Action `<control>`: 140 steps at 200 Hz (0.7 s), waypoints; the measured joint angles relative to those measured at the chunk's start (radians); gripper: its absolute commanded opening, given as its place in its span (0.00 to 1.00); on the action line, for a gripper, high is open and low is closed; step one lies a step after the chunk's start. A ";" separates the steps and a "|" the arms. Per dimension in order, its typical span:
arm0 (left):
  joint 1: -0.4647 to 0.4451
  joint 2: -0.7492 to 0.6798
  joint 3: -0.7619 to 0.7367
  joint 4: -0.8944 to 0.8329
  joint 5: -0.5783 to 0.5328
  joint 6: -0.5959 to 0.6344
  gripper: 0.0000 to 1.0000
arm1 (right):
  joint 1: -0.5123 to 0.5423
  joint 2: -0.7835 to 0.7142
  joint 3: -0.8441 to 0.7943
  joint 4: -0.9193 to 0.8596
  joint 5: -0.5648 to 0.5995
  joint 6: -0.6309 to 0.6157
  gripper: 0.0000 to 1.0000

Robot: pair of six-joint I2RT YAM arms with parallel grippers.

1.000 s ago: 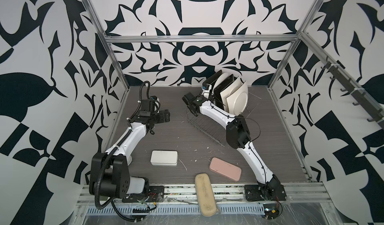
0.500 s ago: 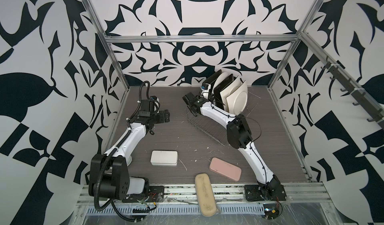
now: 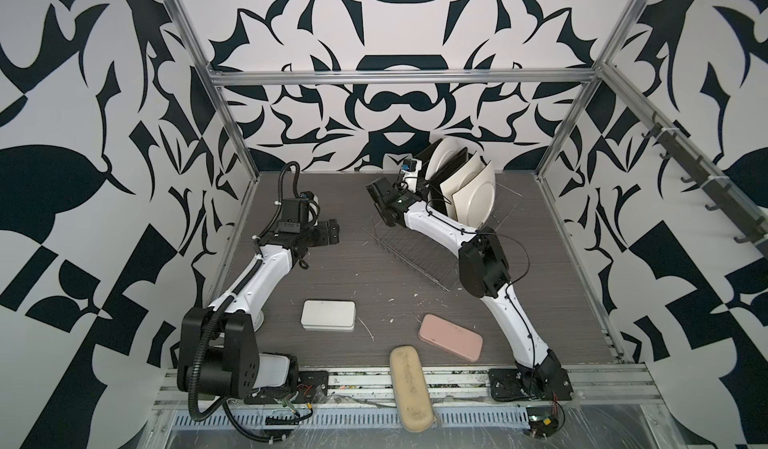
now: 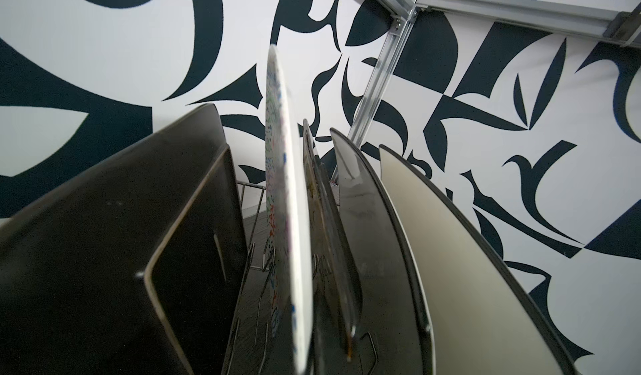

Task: Unload the plates from the dish rack
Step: 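Close the right gripper on the rim of the colourful speckled plate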

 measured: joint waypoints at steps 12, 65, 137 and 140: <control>0.000 -0.001 0.000 0.000 0.000 0.000 0.93 | 0.001 0.000 -0.012 0.041 0.007 -0.036 0.00; 0.000 -0.003 0.000 0.000 0.000 0.000 0.93 | 0.004 0.000 -0.050 0.298 0.052 -0.269 0.00; 0.000 -0.009 0.000 -0.001 -0.001 0.002 0.93 | 0.015 0.118 0.084 1.176 0.052 -1.151 0.00; 0.000 -0.009 0.000 -0.001 -0.002 0.002 0.93 | 0.016 0.130 0.105 1.218 0.051 -1.178 0.00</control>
